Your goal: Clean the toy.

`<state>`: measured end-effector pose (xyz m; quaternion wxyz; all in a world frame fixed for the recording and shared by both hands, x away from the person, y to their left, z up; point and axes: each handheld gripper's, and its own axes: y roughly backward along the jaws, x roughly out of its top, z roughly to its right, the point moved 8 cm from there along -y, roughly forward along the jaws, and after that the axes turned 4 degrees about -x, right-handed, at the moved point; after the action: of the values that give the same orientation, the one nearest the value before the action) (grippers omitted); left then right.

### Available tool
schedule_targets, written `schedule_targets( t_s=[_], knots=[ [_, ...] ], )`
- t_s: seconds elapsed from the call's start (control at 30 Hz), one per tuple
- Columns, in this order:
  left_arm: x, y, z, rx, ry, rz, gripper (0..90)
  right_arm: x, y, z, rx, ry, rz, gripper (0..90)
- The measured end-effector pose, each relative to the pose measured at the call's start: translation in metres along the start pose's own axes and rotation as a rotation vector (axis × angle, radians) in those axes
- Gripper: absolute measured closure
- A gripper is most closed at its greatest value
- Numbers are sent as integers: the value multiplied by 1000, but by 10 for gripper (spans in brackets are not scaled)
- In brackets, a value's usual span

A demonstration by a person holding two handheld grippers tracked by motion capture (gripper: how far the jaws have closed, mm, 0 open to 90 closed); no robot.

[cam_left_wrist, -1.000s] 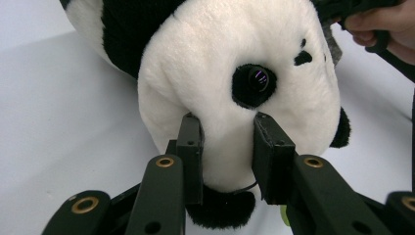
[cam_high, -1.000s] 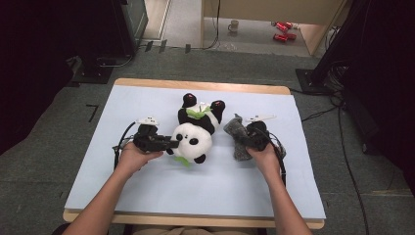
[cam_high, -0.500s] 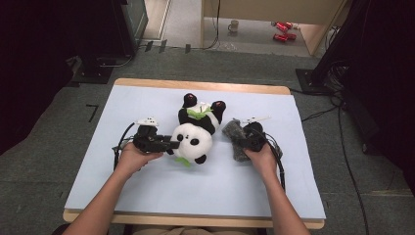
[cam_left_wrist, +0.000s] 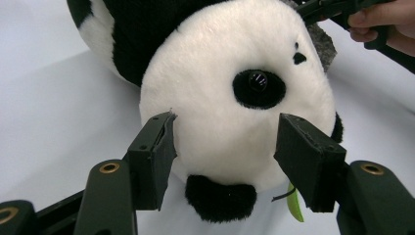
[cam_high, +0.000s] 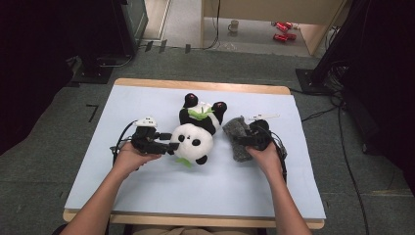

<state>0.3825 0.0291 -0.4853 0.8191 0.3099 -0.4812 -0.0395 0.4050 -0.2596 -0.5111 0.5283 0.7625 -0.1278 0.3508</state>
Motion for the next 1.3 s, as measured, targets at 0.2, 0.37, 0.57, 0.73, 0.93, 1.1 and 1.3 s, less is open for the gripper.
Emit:
schedule_targets(
  t_s=[0.2,0.37,0.57,0.73,0.93,1.1,1.3],
  knots=[
    [4,10,0,15,-6,14,382,5,16,3,13,-10,51,372],
    [4,21,-5,40,-9,18,377,6,27,9,13,10,86,373],
    [4,36,-16,90,-16,39,375,5,39,19,-1,28,111,375],
    [-2,46,-30,144,-26,28,378,3,48,32,-25,20,117,403],
    [-11,53,-46,171,-10,29,381,-1,55,50,-56,-6,127,427],
    [-5,51,-34,99,-29,71,371,-9,55,63,-78,-34,122,437],
    [0,31,-10,19,-90,49,340,-15,51,72,-98,-48,112,440]
  ],
)
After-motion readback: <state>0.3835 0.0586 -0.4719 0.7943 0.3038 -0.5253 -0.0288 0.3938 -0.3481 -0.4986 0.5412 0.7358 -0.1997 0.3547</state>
